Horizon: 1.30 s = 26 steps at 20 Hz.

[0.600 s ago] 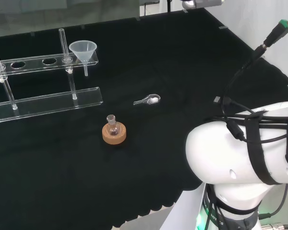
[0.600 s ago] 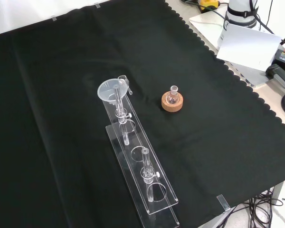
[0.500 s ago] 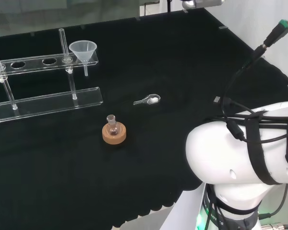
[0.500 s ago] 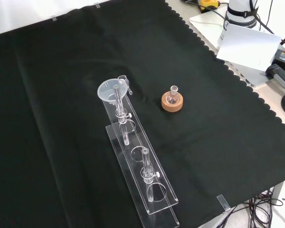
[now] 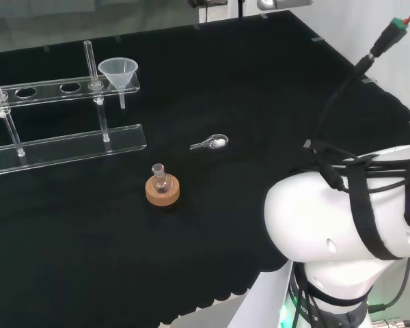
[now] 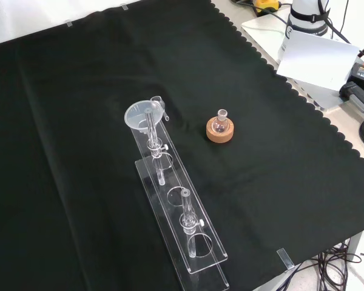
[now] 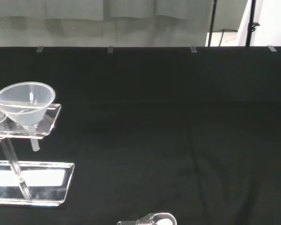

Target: Pick up the funnel from the transparent funnel stand.

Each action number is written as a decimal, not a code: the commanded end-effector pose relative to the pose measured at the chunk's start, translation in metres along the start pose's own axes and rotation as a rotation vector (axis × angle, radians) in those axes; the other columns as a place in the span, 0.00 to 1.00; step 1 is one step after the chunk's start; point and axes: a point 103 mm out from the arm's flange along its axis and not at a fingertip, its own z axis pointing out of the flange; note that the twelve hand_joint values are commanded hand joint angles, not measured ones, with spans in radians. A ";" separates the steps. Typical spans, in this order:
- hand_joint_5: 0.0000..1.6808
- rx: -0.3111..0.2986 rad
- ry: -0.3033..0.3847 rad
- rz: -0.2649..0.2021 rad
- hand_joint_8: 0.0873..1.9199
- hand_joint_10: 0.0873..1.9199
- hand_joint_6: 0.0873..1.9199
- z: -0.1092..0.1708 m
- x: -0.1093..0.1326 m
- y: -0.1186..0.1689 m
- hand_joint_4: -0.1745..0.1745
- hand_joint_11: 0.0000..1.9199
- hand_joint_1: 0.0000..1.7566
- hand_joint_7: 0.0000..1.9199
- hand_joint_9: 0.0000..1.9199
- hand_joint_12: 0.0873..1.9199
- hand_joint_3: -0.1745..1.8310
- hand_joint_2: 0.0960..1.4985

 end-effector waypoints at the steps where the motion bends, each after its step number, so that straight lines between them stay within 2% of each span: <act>1: 0.00 0.049 0.037 0.035 0.00 0.00 0.00 0.009 -0.008 0.040 0.65 0.00 0.28 0.00 0.00 0.21 0.11 0.35; 3: 0.00 0.037 0.048 0.023 0.00 0.00 0.00 0.013 -0.006 0.049 0.65 0.00 0.28 0.00 0.00 0.03 0.10 0.36; 4: 0.00 0.035 0.058 0.016 0.00 0.00 0.00 0.015 -0.004 0.054 0.65 0.00 0.28 0.00 0.00 0.00 0.10 0.36; 9: 0.00 0.030 0.083 -0.015 0.00 0.00 0.00 0.025 0.006 0.079 0.65 0.00 0.29 0.00 0.00 0.00 0.10 0.37; 14: 0.00 0.068 0.074 -0.079 0.00 0.00 0.00 0.038 0.035 0.103 0.65 0.00 0.32 0.00 0.00 0.00 0.10 0.36; 18: 0.00 0.087 0.152 -0.121 0.00 0.00 0.00 0.048 0.049 0.114 0.63 0.00 0.34 0.00 0.00 0.00 0.09 0.35; 24: 0.00 0.107 0.177 -0.163 0.00 0.00 0.00 0.063 0.059 0.127 0.61 0.00 0.34 0.00 0.00 0.00 0.09 0.36; 26: 0.00 0.110 0.176 -0.174 0.00 0.00 0.00 0.068 0.075 0.132 0.60 0.00 0.34 0.00 0.00 0.00 0.09 0.36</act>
